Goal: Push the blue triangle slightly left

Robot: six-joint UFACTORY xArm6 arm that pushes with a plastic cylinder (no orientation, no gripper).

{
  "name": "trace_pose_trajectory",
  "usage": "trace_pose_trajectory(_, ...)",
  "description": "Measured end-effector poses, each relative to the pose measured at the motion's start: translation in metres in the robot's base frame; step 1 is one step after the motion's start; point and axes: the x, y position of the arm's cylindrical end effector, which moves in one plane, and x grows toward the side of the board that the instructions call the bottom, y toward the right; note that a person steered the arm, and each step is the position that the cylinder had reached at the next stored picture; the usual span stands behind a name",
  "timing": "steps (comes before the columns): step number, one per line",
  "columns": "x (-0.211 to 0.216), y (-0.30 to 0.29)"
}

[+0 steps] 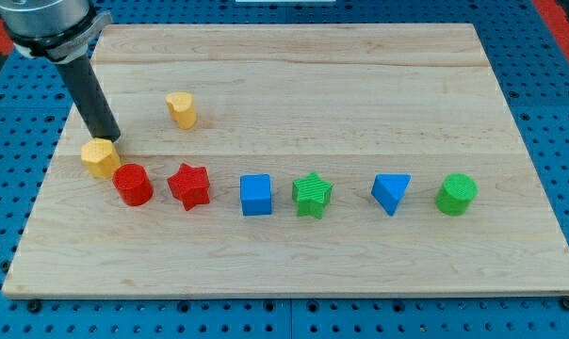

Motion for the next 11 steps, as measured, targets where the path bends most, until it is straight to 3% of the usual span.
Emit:
trace_pose_trajectory(2,0.038,-0.013)
trace_pose_trajectory(3,0.033,-0.022)
trace_pose_trajectory(4,-0.030,-0.023)
trace_pose_trajectory(5,-0.039,0.022)
trace_pose_trajectory(9,0.037,0.408)
trace_pose_trajectory(11,0.058,0.400)
